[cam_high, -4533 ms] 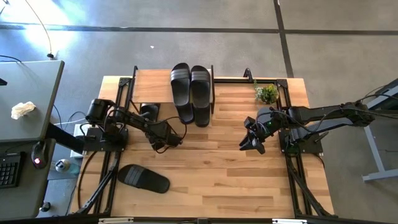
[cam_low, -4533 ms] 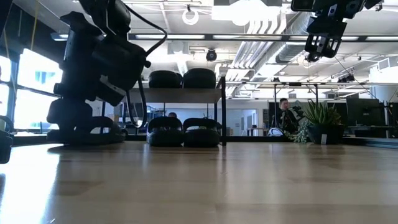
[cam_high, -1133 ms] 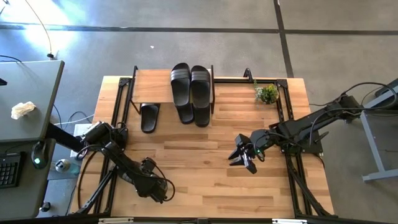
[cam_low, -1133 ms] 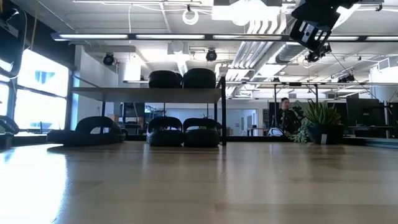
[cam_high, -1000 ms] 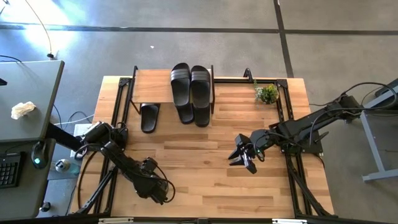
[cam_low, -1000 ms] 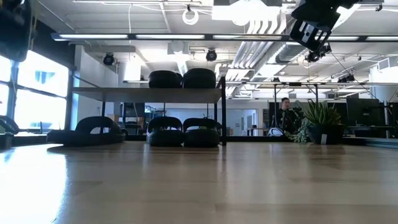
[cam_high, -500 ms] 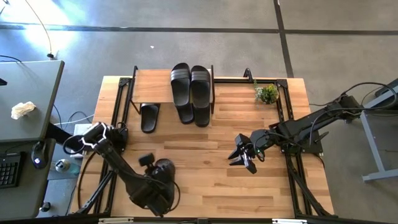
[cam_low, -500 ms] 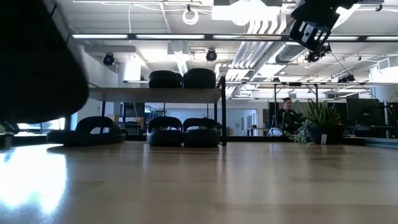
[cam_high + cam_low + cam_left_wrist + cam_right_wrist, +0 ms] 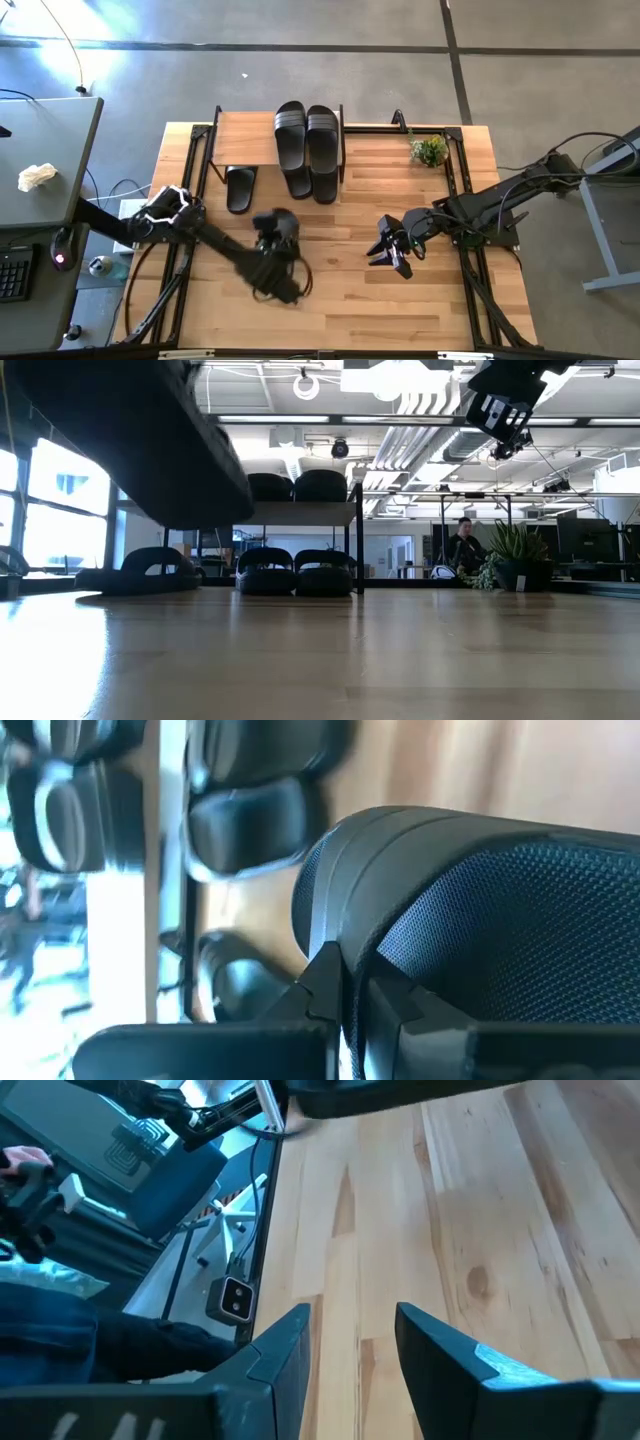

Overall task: Pick and place slides into the shelf
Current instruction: Put the black slipper under the shelf

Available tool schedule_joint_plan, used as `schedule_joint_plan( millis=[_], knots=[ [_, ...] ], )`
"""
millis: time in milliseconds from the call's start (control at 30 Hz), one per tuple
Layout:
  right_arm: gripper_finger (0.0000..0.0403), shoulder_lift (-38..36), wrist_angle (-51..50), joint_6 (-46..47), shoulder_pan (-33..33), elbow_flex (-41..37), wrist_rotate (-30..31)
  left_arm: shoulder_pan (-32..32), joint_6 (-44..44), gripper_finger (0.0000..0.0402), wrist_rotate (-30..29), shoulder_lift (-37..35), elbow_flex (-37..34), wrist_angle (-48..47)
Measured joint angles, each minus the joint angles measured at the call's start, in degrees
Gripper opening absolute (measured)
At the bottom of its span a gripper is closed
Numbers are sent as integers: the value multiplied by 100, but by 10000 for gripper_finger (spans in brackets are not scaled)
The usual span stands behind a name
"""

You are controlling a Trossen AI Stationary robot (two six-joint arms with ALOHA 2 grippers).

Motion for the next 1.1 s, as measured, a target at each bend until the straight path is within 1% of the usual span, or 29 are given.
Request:
schedule_joint_plan(
  millis=[100,233,300,433,600,833,967,1100],
  knots=[
    [138,0,-1,33,0,0,97,325,27,2,-27,0,-475,-2],
    [138,0,-1,48,0,0,224,532,41,2,-167,0,-1136,60],
    [138,0,-5,96,0,0,309,564,161,2,-287,0,-1474,297],
    [138,0,-7,105,-2,0,463,599,563,3,-569,-42,-2008,1112],
    [138,0,-7,212,-4,0,569,638,657,2,-975,-44,-2462,1529],
    [138,0,4,463,-4,0,571,1040,710,4,-1009,-46,-3095,2040],
    [138,0,4,586,-4,0,569,1249,958,4,-1067,-60,-3342,2446],
    [138,0,4,696,-2,0,565,1390,1395,4,-1209,-80,-3462,2739]
  ],
)
